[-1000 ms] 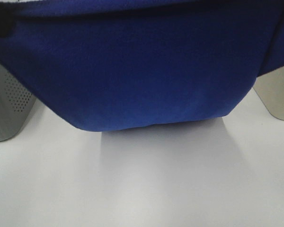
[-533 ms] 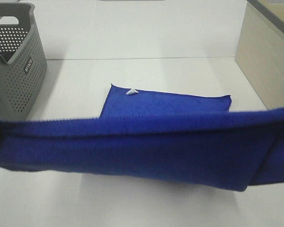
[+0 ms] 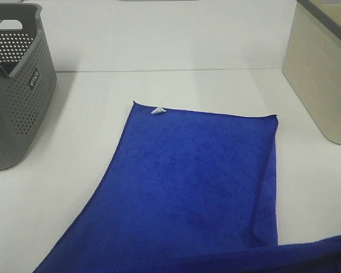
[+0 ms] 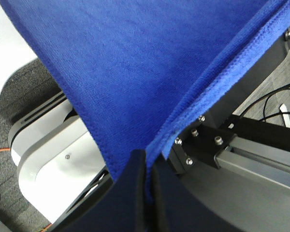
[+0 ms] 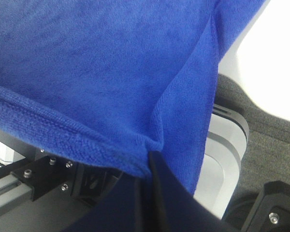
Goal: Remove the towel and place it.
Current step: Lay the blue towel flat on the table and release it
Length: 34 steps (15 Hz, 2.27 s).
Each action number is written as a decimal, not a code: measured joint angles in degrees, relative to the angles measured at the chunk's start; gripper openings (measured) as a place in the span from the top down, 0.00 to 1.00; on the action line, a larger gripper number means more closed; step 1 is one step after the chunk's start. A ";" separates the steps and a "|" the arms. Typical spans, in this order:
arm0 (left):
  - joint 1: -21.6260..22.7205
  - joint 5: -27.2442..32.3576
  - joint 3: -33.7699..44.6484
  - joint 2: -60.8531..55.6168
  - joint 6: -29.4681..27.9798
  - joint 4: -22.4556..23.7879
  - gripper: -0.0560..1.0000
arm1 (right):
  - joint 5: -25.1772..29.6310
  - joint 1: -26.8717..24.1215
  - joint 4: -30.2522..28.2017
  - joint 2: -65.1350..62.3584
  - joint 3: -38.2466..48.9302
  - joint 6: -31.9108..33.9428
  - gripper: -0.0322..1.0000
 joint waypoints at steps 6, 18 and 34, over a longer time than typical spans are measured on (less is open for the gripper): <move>-9.74 -3.21 2.46 0.00 -6.07 -0.11 0.95 | 0.57 0.00 -2.23 -0.06 3.67 0.00 0.95; -9.97 -6.82 3.04 25.50 5.16 -7.22 0.95 | 0.57 -0.17 -6.76 1.49 5.21 2.41 0.95; -9.97 0.97 3.78 29.97 1.89 4.81 0.88 | 0.23 -0.86 -11.52 15.64 5.21 4.13 0.78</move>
